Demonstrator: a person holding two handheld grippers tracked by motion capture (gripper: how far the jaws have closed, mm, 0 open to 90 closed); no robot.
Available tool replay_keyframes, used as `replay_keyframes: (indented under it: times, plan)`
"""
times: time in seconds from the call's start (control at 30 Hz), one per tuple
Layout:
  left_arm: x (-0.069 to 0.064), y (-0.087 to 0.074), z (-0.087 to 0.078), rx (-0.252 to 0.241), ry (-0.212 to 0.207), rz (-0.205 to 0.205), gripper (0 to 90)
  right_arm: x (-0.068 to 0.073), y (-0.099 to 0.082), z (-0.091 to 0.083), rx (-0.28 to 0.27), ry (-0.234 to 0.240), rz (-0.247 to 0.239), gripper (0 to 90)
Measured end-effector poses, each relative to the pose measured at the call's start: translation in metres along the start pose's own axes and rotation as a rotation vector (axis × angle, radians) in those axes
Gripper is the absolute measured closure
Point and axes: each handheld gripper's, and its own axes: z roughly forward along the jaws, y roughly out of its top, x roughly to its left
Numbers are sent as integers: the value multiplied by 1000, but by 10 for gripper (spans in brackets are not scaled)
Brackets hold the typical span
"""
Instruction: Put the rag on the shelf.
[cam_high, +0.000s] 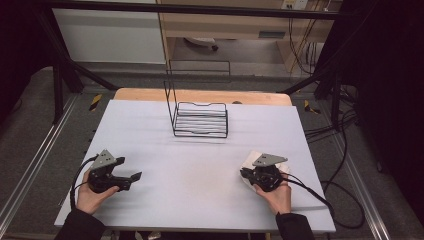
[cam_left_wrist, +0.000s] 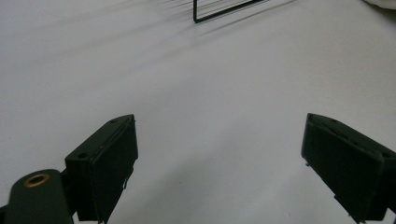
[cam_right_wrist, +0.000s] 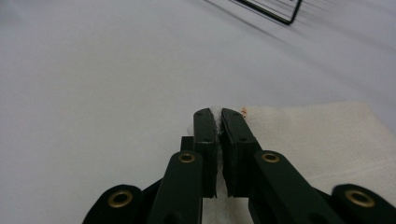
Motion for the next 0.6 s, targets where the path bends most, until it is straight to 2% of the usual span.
replay_keyframes:
  times: [0.07,0.23,0.37,0.6]
  plan:
    - [0,0,0,1,1,1,108,8,8,4,-19,34,10,854]
    - [0,0,0,2,4,3,108,22,22,17,-18,53,7,854]
    - [0,0,0,2,3,2,108,28,28,25,-16,62,8,854]
    - [0,0,0,1,6,2,108,43,43,43,-29,105,11,854]
